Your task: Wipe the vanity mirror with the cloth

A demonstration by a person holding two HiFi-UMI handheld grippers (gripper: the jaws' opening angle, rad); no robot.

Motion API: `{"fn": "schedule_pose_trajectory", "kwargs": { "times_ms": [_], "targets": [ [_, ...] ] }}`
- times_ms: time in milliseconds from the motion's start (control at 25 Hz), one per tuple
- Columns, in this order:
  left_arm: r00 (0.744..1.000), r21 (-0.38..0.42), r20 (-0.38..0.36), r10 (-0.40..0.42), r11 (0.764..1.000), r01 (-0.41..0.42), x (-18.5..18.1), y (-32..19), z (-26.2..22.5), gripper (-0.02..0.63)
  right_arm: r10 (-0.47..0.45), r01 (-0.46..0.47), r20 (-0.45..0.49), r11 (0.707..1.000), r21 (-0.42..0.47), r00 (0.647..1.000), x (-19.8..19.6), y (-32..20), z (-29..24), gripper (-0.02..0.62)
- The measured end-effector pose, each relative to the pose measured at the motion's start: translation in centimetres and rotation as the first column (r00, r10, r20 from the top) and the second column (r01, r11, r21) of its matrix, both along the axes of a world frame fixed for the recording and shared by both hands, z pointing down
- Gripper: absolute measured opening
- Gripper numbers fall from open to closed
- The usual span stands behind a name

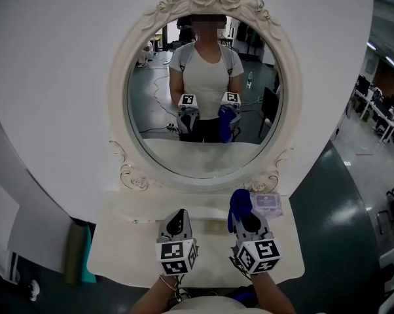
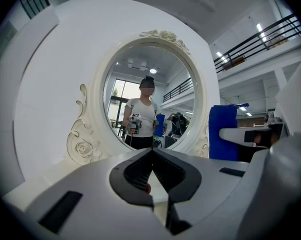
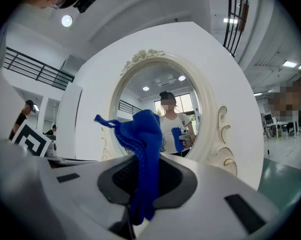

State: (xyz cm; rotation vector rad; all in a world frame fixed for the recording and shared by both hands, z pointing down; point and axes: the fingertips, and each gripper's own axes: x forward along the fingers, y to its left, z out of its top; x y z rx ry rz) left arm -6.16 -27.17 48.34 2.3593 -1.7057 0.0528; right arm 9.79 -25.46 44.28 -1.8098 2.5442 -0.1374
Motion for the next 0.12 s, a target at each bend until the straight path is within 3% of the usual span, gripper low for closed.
{"fn": "schedule_pose_trajectory", "kwargs": {
  "times_ms": [120],
  "targets": [
    [1.0, -0.005, -0.002, -0.003, 1.0, 0.003, 0.09, 0.06, 0.1, 0.005, -0.003, 0.003, -0.007, 1.0, -0.004, 1.0, 0.03, 0.12, 0.06, 0.063]
  ]
}}
